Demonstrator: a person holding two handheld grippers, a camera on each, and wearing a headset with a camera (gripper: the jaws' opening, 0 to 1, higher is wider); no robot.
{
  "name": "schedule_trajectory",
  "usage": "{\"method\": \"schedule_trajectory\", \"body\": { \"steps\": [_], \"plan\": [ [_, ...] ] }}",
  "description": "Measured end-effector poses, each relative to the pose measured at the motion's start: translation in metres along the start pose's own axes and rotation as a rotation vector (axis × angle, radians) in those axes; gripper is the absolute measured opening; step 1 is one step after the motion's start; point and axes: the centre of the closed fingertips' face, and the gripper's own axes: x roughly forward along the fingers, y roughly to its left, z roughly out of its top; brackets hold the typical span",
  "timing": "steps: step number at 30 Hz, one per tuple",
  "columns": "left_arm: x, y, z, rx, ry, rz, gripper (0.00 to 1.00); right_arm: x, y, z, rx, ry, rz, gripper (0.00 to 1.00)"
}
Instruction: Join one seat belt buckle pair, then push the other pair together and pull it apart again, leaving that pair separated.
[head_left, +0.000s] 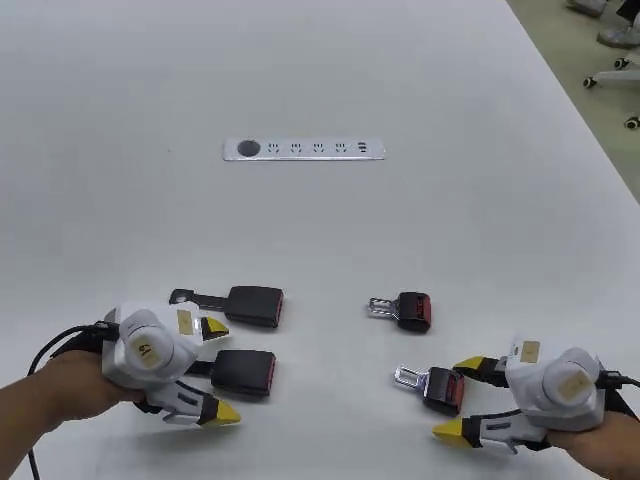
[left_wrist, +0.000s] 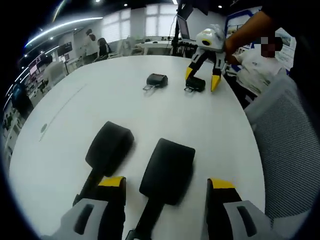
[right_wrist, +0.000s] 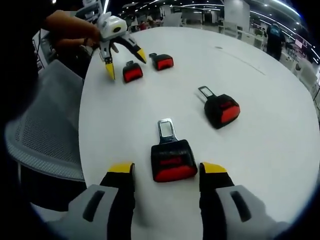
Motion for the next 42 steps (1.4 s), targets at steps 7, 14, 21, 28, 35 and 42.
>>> {"method": "schedule_trajectory", "body": {
  "steps": [7,14,21,28,35,42],
  "plan": [
    [0.005,0.004,-0.003,0.056,0.009,-0.008,0.57,-0.001,-0.003,-0.002,-0.027,0.028,0.007,0.46],
    [0.005,0.001,-0.003,0.104,-0.001,-0.019,0.4,0.003,-0.008,-0.001,-0.062,0.036,-0.001,0.35],
    [-0.001,0.005,-0.001,0.101,0.008,-0.004,0.36,0.007,-0.007,-0.001,-0.111,0.092,0.034,0.34],
    [0.002,0.006,-0.005,0.106,0.007,-0.017,0.35,0.009,-0.007,0.0,-0.14,0.126,0.078,0.34],
    [0.001,0.006,-0.005,0.107,0.016,-0.027,0.35,0.014,-0.006,0.006,-0.161,0.149,0.097,0.34],
    [0.001,0.009,-0.008,0.117,0.03,-0.043,0.35,0.022,-0.006,0.014,-0.193,0.157,0.118,0.34]
  ]
}}
